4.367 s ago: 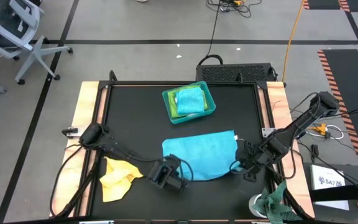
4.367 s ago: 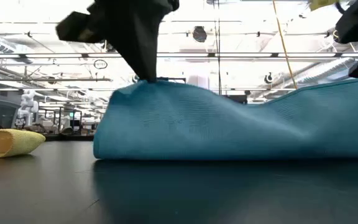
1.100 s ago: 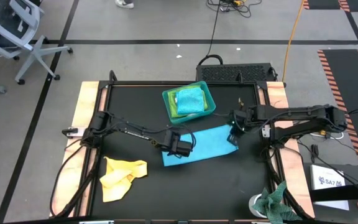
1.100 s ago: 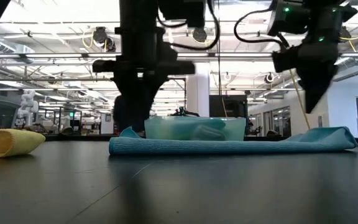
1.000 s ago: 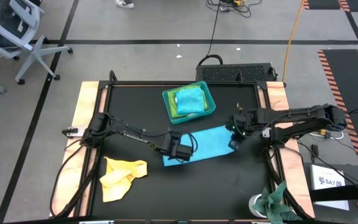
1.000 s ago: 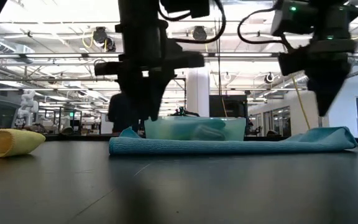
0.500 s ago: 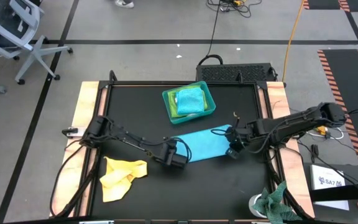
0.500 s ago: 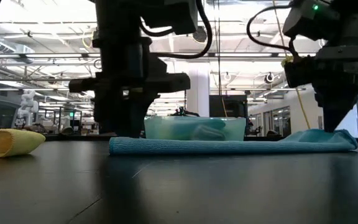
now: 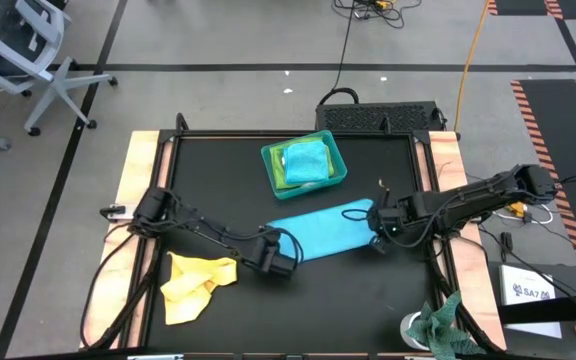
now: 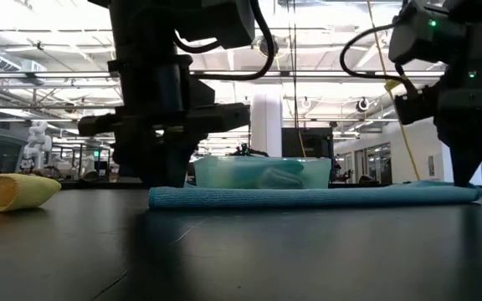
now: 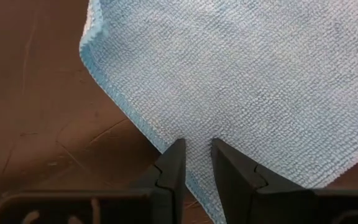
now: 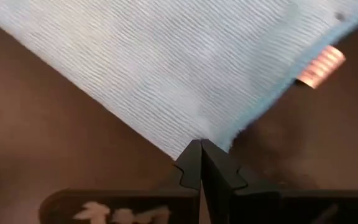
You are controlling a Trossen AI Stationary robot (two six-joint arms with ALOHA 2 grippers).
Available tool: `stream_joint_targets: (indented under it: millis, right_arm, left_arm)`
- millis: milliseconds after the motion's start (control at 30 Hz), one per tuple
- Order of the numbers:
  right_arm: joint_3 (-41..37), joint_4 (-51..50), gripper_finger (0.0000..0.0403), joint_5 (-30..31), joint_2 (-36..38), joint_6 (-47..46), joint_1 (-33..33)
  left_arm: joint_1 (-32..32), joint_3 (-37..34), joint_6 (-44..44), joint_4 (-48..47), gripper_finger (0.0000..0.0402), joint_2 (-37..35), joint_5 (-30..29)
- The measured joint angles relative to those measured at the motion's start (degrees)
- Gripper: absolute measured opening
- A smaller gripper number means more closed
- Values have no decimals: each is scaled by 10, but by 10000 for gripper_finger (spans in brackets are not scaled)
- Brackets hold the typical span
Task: Fold microfiber towels
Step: Fold the blue microfiber towel
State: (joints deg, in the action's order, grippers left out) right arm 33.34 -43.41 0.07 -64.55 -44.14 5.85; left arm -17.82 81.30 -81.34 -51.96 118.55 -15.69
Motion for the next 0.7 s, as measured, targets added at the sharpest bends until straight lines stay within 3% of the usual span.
stream_joint_targets:
  millis: [433,533,700]
  right_arm:
    - [0,-91,0,11,1,-1,0]
    - [0,-81,0,-38,8,-22,0]
    - [0,21,0,-119,16,-50,27]
  left_arm:
    - [-4,-9,-2,3,81,1,0]
    - [-4,-10,0,5,81,1,0]
    - [-4,-11,0,11,81,2,0]
